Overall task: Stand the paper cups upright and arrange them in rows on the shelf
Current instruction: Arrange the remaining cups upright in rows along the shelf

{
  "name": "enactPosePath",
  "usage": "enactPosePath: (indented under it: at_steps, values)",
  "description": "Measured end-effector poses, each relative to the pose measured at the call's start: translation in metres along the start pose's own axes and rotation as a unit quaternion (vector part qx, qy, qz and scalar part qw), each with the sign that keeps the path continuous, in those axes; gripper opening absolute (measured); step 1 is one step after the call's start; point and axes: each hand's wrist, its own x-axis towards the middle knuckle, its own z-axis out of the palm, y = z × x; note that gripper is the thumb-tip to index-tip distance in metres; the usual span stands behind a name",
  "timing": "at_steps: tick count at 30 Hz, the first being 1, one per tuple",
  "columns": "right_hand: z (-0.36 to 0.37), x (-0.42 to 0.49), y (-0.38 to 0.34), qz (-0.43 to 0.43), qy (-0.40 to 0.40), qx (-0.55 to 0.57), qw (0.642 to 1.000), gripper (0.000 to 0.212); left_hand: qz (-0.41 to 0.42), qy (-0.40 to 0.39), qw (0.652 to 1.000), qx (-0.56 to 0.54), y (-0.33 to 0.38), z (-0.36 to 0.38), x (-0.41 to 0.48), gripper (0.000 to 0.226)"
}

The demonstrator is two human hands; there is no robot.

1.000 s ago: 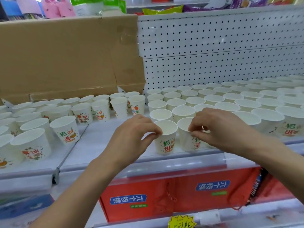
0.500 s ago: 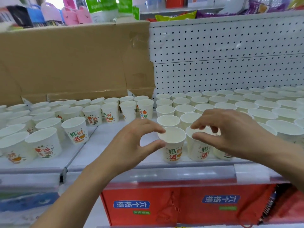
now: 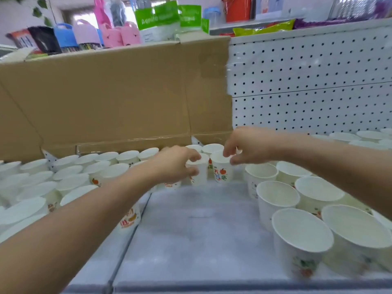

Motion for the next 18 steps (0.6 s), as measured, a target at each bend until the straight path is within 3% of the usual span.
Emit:
enactPosePath:
  at_steps: [3,6,11,14,16,18]
  values:
    - [0.024,0.039,-0.002,-0.002,-0.062,-0.073,0.995,0.010,0.039,-0.017,0.997,0.057,-0.012,0.008,0.018,0.021]
    - [0.035,0.052,-0.005,-0.005,-0.082,-0.088,0.993,0.028,0.095,-0.025,0.993,0.062,-0.021,0.009,0.013,0.012]
    - [0.023,0.020,-0.026,-0.059,-0.143,0.008,0.988,0.019,0.163,-0.096,0.982,-0.028,-0.019,-0.010,-0.027,0.016]
    - [0.012,0.004,-0.034,-0.067,-0.195,0.072,0.976,0.023,0.151,-0.150,0.972,-0.098,-0.021,-0.021,-0.037,0.022]
    - [-0.002,0.009,-0.029,-0.060,-0.173,0.134,0.974,0.022,0.117,-0.115,0.970,-0.181,-0.025,-0.031,-0.027,0.021]
    - [-0.013,0.029,-0.011,-0.048,-0.091,0.162,0.982,0.015,0.086,-0.020,0.971,-0.224,-0.037,-0.038,-0.001,0.017]
